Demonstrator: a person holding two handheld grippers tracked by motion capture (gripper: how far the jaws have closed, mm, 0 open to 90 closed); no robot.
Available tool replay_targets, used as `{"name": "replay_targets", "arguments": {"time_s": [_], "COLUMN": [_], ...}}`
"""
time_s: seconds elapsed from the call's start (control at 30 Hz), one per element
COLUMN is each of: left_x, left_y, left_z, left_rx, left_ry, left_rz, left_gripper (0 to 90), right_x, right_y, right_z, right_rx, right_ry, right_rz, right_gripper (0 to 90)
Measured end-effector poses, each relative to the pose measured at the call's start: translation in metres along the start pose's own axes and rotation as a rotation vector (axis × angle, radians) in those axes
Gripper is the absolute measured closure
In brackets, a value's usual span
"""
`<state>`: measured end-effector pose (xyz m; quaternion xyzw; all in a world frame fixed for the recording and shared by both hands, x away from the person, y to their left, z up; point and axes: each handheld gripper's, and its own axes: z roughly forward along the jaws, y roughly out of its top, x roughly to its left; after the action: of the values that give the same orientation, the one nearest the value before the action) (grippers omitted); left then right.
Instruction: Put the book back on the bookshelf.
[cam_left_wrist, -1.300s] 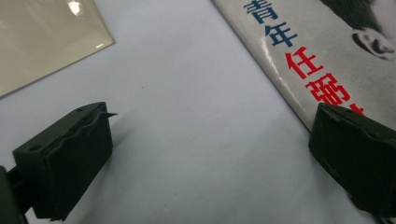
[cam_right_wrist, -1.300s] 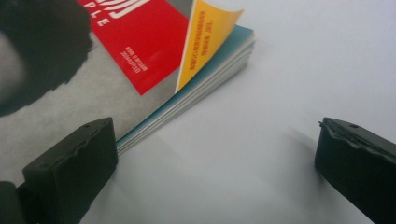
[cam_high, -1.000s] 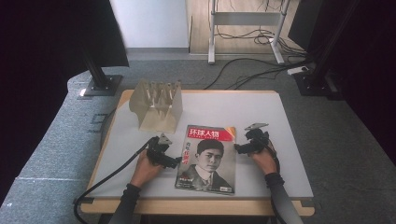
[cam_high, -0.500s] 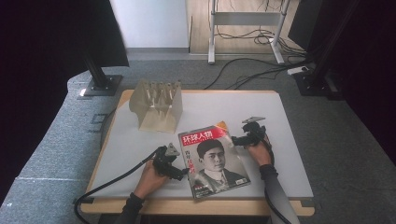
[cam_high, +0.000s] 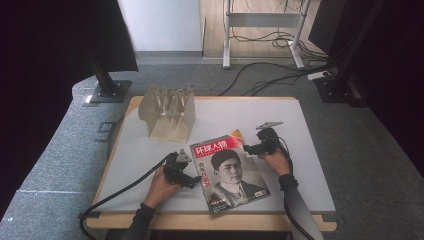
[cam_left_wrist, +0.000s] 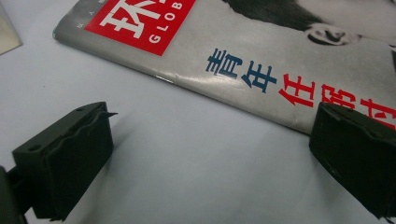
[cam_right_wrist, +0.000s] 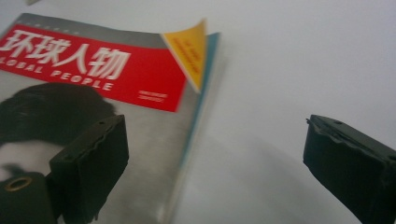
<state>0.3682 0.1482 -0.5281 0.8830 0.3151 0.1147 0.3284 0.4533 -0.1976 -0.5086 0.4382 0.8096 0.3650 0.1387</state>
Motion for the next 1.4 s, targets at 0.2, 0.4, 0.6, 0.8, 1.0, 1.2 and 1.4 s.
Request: {"name": "replay_targets", "arguments": {"time_s": [0.2,0.4,0.6,0.8,1.0,1.2,1.4], "left_x": [0.000,0.000,0.000,0.000,-0.001,-0.001,-0.001], "left_y": [0.001,0.002,0.002,0.002,0.002,0.001,0.001], "left_z": [0.001,0.002,0.002,0.002,0.002,0.002,0.002], "left_rx": [0.000,0.000,0.000,0.000,0.000,-0.001,-0.001], "left_ry": [0.002,0.004,0.004,0.004,0.005,0.006,0.006], "left_rz": [-0.004,-0.008,-0.009,-0.008,-0.007,-0.007,-0.008], "left_gripper": [0.0,0.0,0.0,0.0,0.0,0.0,0.0], "right_x": [0.013,0.016,0.019,0.017,0.017,0.014,0.020], "right_y": [0.009,0.015,0.016,0.004,0.012,0.028,0.032], "right_z": [0.023,0.038,0.036,0.019,0.019,0.036,0.031], "right_rx": [0.035,0.039,0.044,0.052,0.069,0.054,0.016], "right_ry": [0.073,0.090,0.127,0.223,0.220,0.185,0.179], "right_rz": [-0.011,0.027,0.074,0.112,0.073,0.014,-0.055], "right_gripper": [10.7,14.2,17.5,27.9,34.5,48.9,74.5]}}
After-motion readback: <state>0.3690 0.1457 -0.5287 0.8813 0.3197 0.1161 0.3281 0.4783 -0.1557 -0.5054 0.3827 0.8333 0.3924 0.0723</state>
